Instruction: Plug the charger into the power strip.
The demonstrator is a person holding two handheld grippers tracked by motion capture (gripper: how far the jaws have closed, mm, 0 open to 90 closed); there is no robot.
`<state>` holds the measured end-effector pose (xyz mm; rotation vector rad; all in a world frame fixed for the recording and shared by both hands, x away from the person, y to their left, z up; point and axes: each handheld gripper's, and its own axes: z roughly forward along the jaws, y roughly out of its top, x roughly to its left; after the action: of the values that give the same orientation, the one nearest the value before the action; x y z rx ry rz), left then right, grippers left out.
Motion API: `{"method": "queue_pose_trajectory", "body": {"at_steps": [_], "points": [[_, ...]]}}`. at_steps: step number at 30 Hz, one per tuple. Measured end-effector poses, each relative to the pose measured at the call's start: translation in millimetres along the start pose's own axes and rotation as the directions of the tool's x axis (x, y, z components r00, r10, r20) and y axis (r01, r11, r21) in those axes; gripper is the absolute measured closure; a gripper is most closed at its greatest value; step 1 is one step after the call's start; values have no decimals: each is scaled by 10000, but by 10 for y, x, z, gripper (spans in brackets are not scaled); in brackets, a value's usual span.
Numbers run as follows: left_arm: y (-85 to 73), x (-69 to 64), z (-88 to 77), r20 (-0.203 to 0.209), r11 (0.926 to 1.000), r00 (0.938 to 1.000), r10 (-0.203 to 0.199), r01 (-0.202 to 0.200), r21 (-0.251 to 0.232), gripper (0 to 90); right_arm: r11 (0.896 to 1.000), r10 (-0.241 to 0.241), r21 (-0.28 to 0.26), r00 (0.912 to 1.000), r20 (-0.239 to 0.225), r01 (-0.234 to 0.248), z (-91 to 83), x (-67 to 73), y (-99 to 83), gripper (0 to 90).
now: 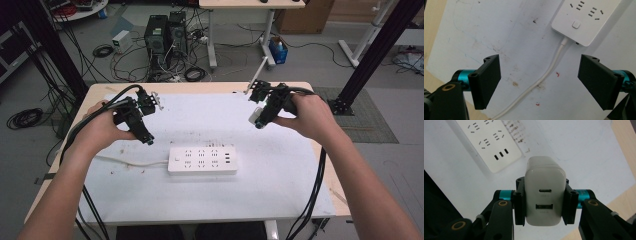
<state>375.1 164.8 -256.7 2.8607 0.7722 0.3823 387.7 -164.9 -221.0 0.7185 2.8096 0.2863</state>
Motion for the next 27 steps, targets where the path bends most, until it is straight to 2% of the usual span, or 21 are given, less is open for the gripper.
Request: {"method": "queue_pose_trajectory", "body": {"at_steps": [2, 4, 5, 8, 10, 11, 12, 14, 15, 17, 19, 22, 24, 25, 26, 27], "points": [[-7, -13, 2, 9, 10000, 10000, 3, -3, -61, 186, 9985, -542, 61, 9984, -166, 543, 97, 41, 98, 621], [-12, -18, 3, 5, 9999, 10000, 44, -44, -94, 186, 9979, -638, 92, 9974, -325, 642, 151, 67, 153, 621], [-26, -36, 18, 76, 9997, 10000, -15, 17, -259, 186, 9933, -1137, 113, 9916, -608, 1146, 271, 123, 261, 621], [-49, -51, 36, 176, 9997, 9998, 53, -49, -254, 186, 9822, -1813, 341, 9801, -811, 1845, 487, 225, 428, 621], [-69, -68, 49, 289, 9996, 9995, 134, -126, -266, 186, 9731, -2197, 470, 9701, -1031, 2254, 635, 296, 525, 621], [-69, -68, 49, 289, 9996, 9995, 134, -126, -266, 186, 9731, -2197, 470, 9701, -1031, 2254, 635, 296, 525, 621], [-93, -80, 58, 434, 9993, 9990, 82, -66, -377, 186, 9620, -2564, 607, 9574, -1330, 2661, 769, 374, 603, 621], [-114, -87, 66, 595, 9992, 9981, 128, -105, -396, 181, 9493, -2955, 632, 9425, -1562, 3080, 911, 439, 667, 621], [-114, -87, 66, 595, 9992, 9981, 128, -105, -396, 167, 9392, -3222, 672, 9321, -1655, 3366, 980, 467, 693, 621], [-141, -93, 91, 849, 9990, 9963, 115, -77, -443, 165, 9268, -3499, 784, 9203, -1747, 3673, 1112, 519, 736, 621], [-150, -103, 106, 836, 9988, 9964, 135, -95, -481, 165, 9148, -3750, 842, 9080, -1870, 3951, 1223, 564, 764, 621], [-159, -115, 114, 793, 9989, 9966, 209, -175, -439, 165, 9013, -4011, 872, 8934, -2024, 4244, 1347, 592, 792, 622], [-165, -121, 111, 807, 9987, 9965, 198, -160, -477, 165, 8975, -4045, 986, 8915, -2040, 4298, 1394, 592, 798, 622], [-169, -124, 111, 790, 9987, 9967, 179, -140, -493, 165, 8917, -4147, 1010, 8858, -2082, 4412, 1416, 584, 797, 621], [-169, -124, 111, 790, 9987, 9967, 179, -140, -493, 165, 8959, -4111, 883, 8878, -2070, 4354, 1408, 572, 796, 621], [-171, -121, 109, 787, 9988, 9967, 189, -152, -476, 165, 8937, -4157, 840, 8838, -2150, 4408, 1412, 558, 794, 622]]}}
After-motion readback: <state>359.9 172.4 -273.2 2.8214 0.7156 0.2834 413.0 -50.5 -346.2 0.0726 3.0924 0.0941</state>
